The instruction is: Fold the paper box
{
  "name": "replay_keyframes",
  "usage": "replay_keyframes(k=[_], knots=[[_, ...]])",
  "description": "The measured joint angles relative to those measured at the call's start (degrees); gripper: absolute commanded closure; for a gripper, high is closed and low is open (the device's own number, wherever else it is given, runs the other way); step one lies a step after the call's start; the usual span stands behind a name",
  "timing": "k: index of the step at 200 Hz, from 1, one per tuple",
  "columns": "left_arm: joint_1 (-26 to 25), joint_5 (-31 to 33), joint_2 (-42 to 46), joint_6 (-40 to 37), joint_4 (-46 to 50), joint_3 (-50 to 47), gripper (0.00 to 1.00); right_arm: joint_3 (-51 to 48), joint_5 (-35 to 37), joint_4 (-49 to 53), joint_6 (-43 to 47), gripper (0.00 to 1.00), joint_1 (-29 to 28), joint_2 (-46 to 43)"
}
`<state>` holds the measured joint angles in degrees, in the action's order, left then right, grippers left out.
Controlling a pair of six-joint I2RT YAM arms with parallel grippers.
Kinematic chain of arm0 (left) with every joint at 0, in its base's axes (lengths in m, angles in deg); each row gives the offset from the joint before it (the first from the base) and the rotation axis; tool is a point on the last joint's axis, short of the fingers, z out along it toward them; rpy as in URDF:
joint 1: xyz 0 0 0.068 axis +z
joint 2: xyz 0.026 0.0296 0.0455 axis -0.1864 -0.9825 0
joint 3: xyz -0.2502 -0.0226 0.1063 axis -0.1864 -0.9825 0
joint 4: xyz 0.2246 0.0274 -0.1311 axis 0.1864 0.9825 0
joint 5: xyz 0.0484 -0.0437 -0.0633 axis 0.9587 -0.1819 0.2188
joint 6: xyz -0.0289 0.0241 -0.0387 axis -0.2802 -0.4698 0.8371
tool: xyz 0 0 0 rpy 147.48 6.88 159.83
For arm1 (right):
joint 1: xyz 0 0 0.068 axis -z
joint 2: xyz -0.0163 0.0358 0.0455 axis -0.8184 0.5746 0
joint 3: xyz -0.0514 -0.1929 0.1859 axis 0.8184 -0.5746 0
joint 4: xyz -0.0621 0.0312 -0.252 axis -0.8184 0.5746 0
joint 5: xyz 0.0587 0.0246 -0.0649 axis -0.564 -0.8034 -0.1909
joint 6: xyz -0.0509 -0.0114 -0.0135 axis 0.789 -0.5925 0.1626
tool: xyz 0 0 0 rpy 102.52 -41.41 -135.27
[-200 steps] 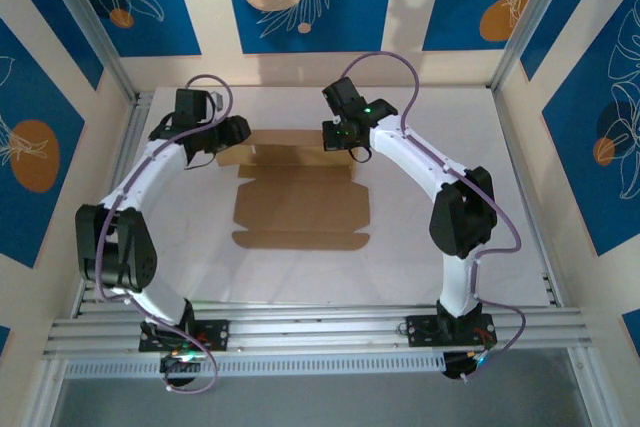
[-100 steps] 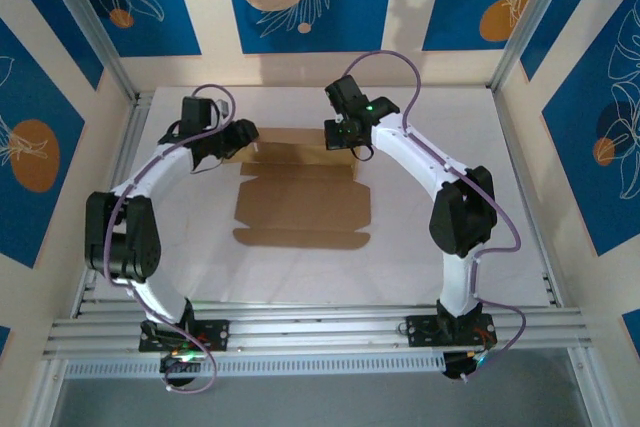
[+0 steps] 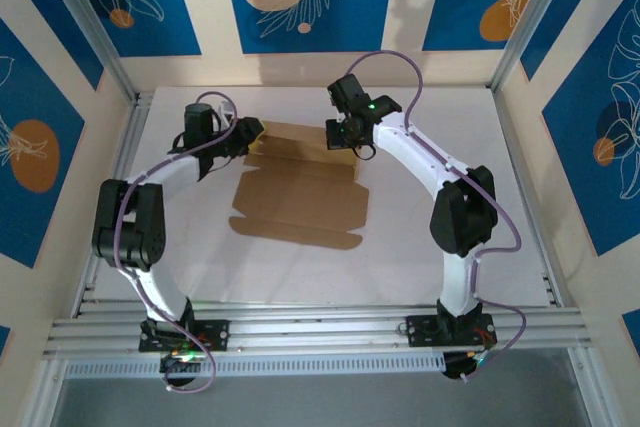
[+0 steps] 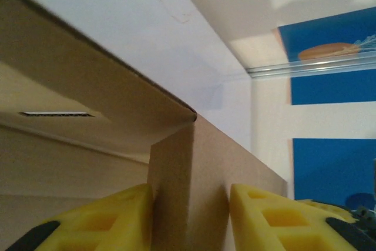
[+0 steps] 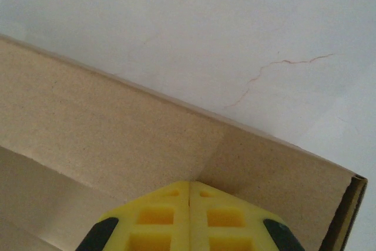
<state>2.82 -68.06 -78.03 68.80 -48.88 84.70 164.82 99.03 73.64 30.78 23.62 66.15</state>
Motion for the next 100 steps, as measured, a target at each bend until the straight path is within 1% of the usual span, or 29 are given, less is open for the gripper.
replay_keyframes(k=[32, 60, 66, 72, 85, 100], knots=[[0.1, -1.9, -0.7, 5.3, -7.3, -1.7, 0.79, 0.4, -0.4, 0.6, 0.0, 1.0, 0.2, 0.0], [0.2, -3.0, -0.8, 7.8, -11.0, -2.6, 0.81, 0.5, -0.5, 0.9, 0.0, 0.99, 0.3, 0.0], [0.2, -3.2, -0.9, 8.2, -11.4, -2.8, 0.81, 0.6, -0.6, 0.9, 0.0, 0.96, 0.3, 0.0], [0.3, -3.3, -0.9, 8.3, -11.7, -2.9, 0.81, 0.6, -0.6, 1.0, 0.0, 0.89, 0.3, 0.0], [0.3, -3.4, -0.9, 8.7, -12.0, -3.0, 0.81, 0.9, -0.6, 1.3, -0.1, 0.7, 0.3, 0.0], [0.2, -3.7, -0.8, 9.3, -13.1, -3.7, 0.81, 1.0, -1.0, 1.0, 0.2, 0.51, 0.3, -0.1]])
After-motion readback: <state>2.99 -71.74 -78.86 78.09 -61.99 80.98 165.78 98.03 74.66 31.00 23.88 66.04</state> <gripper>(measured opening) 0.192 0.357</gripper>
